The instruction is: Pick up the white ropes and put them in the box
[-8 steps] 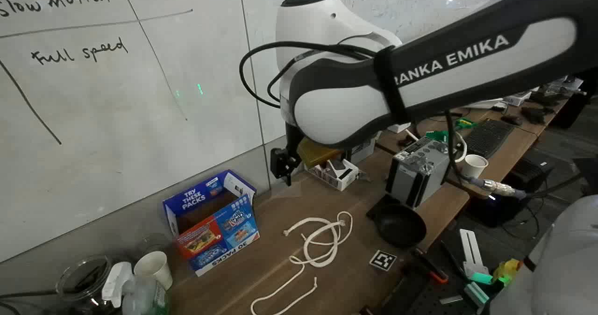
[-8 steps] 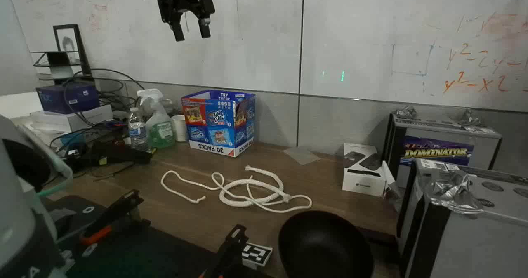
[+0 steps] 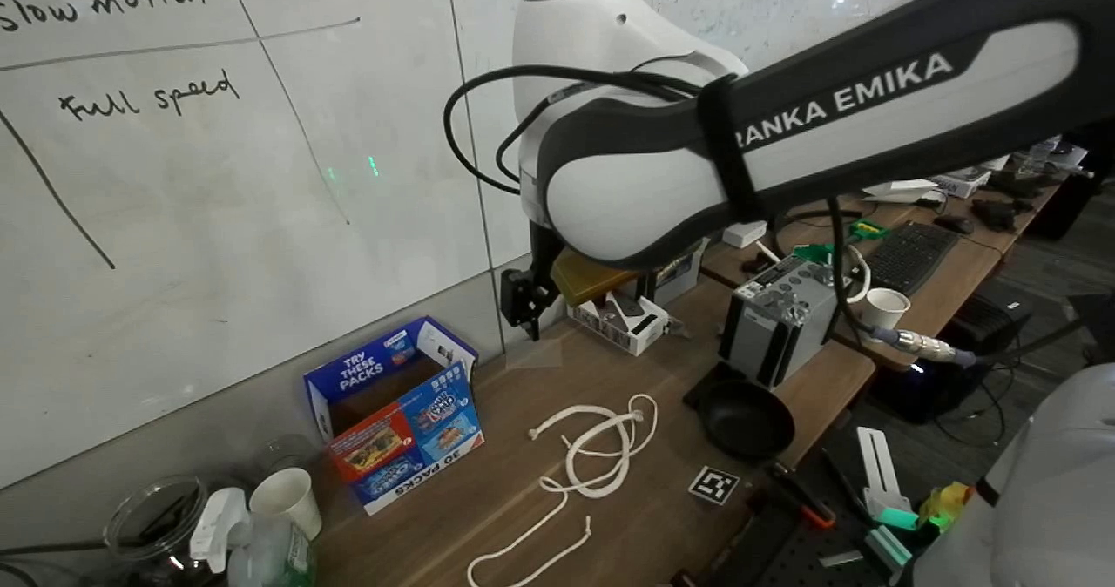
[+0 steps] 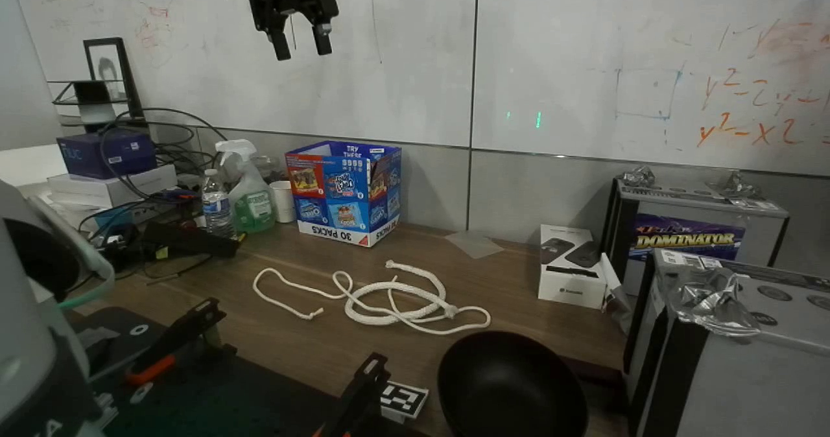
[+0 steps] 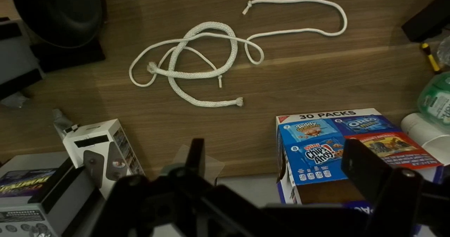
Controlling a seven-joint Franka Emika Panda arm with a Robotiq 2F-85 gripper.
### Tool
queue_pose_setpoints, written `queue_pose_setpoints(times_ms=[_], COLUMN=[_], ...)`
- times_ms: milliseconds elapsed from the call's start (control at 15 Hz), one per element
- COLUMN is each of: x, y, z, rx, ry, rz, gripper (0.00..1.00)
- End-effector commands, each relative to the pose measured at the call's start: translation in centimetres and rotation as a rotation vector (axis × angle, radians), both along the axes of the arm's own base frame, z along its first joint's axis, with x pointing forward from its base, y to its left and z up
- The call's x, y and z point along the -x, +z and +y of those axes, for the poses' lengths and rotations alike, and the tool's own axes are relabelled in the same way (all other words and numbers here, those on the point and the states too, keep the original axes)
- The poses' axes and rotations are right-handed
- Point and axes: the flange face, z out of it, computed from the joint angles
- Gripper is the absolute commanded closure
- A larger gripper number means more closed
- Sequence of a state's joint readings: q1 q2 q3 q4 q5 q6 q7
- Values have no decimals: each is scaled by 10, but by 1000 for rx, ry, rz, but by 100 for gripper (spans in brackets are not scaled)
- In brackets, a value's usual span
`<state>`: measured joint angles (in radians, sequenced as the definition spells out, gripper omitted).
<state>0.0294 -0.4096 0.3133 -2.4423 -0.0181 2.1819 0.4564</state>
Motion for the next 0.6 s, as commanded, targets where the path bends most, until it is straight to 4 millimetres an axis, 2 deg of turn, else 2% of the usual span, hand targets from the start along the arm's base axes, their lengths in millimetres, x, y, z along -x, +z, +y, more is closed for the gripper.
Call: queue_pose_setpoints(times_ms=[0,533], x=[-3,-31], y=[-14,-95], z=[-10,-78], rx=[-3,-69], ry=[-9,-240], rz=[23,92], gripper=[0,0])
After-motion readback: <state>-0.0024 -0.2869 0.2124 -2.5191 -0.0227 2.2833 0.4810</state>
